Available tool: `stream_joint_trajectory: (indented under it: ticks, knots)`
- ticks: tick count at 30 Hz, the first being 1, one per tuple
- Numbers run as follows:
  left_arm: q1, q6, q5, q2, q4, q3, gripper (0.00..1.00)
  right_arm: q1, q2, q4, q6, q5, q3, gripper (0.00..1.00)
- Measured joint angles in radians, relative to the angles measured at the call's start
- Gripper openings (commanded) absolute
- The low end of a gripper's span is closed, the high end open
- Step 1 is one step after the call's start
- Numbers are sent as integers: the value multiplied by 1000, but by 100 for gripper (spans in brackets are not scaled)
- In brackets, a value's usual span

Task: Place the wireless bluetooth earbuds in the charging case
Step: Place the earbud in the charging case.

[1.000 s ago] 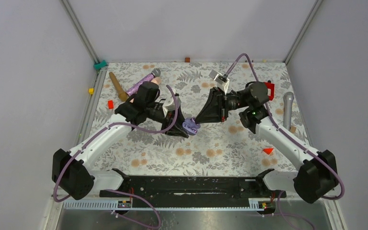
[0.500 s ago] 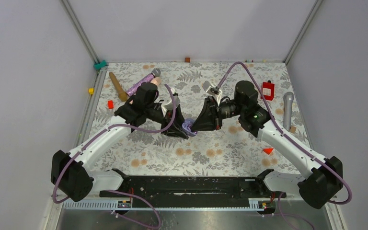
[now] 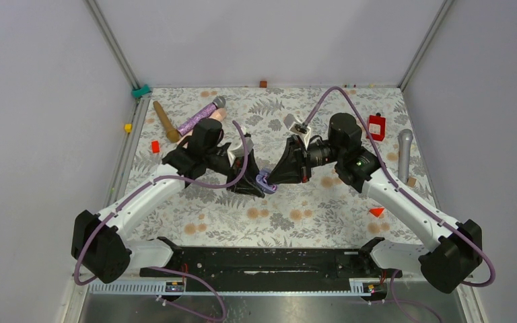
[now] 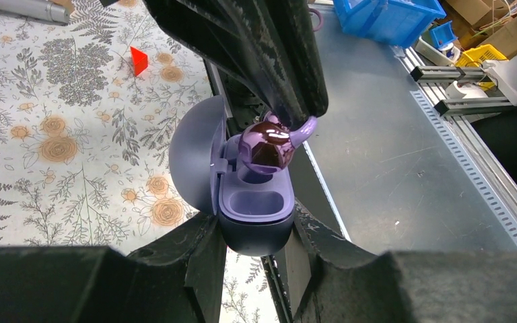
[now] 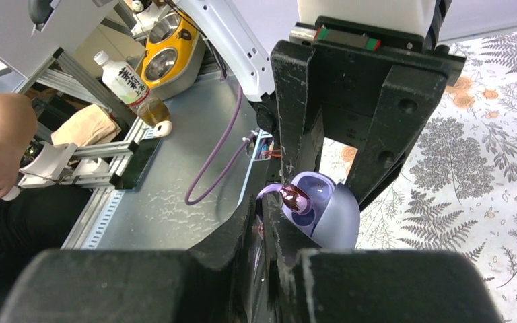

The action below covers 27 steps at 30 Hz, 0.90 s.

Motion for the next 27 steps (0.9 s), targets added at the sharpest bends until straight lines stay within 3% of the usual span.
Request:
stream_joint_trajectory:
  ticks: [27]
  knots:
    - [-22, 3, -2, 0, 5, -5, 0, 36, 21, -49, -67, 27, 18, 12]
